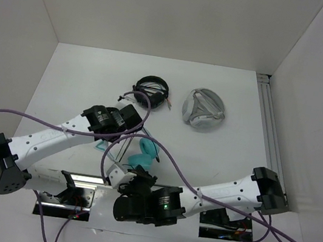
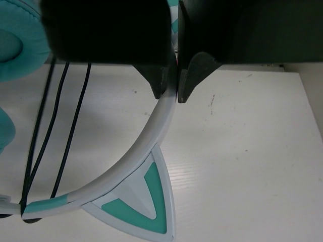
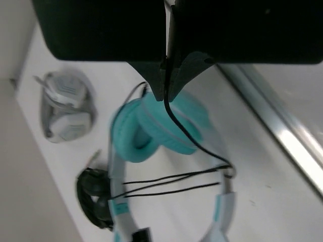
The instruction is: Wrap the headphones
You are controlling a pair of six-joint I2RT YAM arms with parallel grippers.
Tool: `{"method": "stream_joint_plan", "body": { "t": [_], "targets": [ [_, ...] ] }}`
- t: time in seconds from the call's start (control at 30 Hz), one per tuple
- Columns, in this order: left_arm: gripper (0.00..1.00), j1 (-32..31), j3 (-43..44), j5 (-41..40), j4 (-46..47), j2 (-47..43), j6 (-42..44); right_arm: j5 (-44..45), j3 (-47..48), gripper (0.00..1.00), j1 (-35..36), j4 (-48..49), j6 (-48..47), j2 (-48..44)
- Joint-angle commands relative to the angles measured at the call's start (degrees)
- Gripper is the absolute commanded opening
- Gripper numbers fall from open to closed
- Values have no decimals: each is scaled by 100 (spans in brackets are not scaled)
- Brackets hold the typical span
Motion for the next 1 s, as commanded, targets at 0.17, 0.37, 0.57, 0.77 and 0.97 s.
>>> {"method": "stream_joint_plan", "body": {
  "t": [0.17,0.37,0.57,0.77,0.97],
  "targets": [
    [0,-234,-327,1921,1084,-192,1289,2157,-194,3,-4,-1193,387,495],
    [0,-358,-450,2503,1250,46,1341,1772,-580,8,-496,-562,-181,153],
    [0,-358,-504,2618,1304,-15,1341,103,-1283,16,-1129,1047,-1168,-928],
    [0,-358,-504,2556,1251,-15,1341,-329,-1398,26,-1349,1365,-1352,-1193],
    [0,-358,-451,2556,1251,-15,1341,-776,-1609,27,-1866,1646,-1405,-1140]
  ]
}}
